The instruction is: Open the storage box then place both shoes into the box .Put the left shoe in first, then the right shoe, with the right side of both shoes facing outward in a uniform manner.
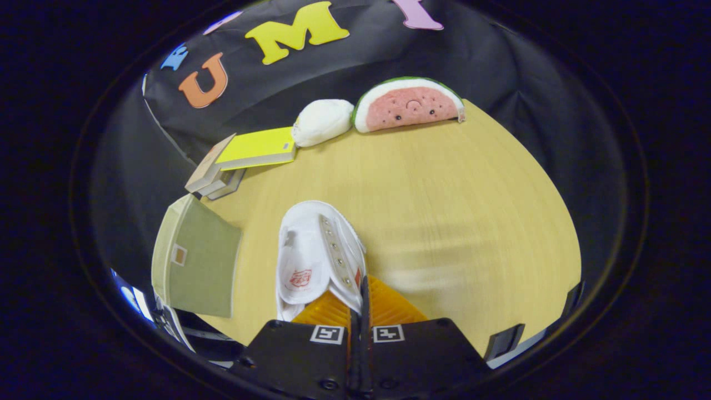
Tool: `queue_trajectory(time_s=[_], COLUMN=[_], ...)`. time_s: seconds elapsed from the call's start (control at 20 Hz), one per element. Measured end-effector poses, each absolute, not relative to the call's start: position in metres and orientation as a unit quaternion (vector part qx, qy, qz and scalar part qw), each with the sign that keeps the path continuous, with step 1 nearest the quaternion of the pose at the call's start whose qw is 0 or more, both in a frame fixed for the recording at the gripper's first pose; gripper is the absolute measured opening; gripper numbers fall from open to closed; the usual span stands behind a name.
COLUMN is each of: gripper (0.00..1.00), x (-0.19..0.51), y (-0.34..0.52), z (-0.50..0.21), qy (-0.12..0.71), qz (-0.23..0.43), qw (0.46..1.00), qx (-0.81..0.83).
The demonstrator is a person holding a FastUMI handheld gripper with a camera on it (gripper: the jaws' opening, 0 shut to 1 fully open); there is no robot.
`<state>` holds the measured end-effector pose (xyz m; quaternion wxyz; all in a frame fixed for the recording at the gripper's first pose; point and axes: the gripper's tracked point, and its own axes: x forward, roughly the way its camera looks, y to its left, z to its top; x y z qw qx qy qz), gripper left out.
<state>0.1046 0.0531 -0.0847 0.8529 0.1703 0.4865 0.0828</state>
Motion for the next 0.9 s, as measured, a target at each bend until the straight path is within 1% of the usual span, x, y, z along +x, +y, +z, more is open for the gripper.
queue_trajectory(time_s=[0.35, 0.65, 0.8, 0.9], gripper=[0.05, 0.05, 0.05, 0.05], x=[0.099, 0.093, 0.102, 0.112], y=[0.195, 0.32, 0.362, 0.378], z=[0.007, 0.04, 0.044, 0.044], qy=[0.448, 0.439, 0.429, 0.409], qz=[0.114, 0.131, 0.115, 0.083], qw=[0.868, 0.859, 0.858, 0.865], qx=[0.182, 0.228, 0.257, 0.278])
